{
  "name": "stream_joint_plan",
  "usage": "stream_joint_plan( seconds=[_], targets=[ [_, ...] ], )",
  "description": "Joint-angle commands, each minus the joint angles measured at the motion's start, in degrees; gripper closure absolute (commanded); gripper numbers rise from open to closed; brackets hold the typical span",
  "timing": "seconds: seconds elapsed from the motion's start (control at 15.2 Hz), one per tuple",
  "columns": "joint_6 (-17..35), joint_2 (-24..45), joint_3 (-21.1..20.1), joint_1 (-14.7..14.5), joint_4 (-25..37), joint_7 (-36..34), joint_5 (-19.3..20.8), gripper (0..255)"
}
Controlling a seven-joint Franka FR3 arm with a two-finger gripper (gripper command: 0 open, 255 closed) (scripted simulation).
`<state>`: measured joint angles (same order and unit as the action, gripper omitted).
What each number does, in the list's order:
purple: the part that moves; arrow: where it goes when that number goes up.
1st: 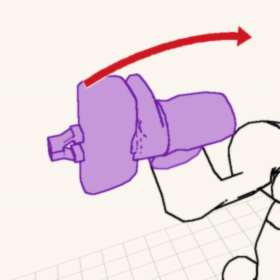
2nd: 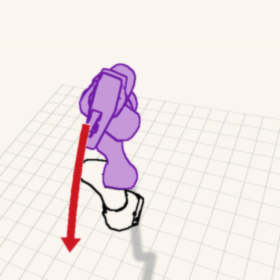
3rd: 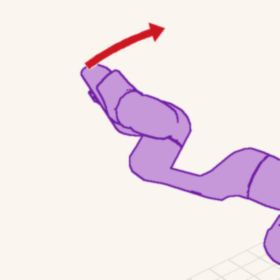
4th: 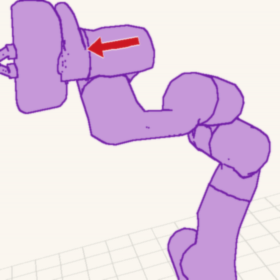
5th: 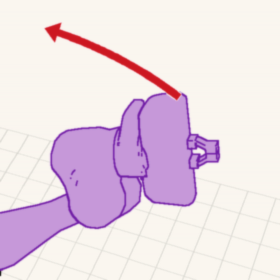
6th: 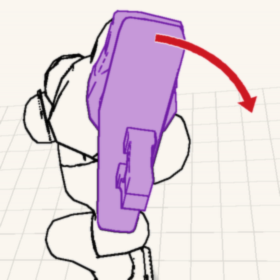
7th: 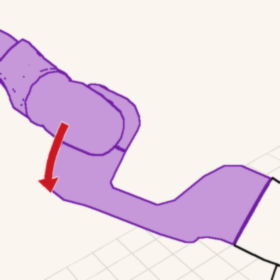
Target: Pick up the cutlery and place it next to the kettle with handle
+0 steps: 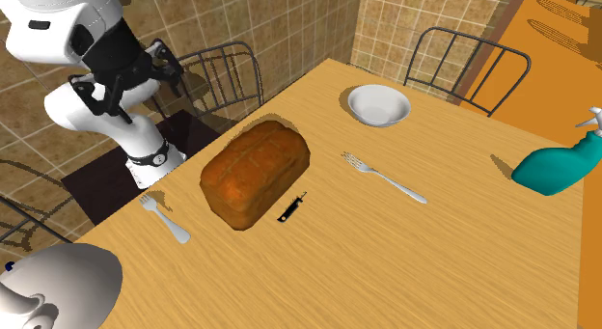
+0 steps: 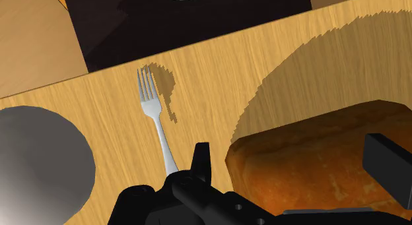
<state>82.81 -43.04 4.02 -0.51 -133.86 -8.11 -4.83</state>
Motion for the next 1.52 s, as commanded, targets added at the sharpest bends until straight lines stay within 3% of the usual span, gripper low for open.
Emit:
stream_joint_plan(
  seconds=[0.0,0.79,1.45],
  targets=[
    [0.0,0.0,0.0,0.0,0.0,0.0,0.0,0],
    [16.8,17.7,-10.6,-3.8,3.3,-10.6,-4.7,0],
    [26.8,37.3,-17.5,-6.0,14.3,-20.3,-2.2,0]
  ],
)
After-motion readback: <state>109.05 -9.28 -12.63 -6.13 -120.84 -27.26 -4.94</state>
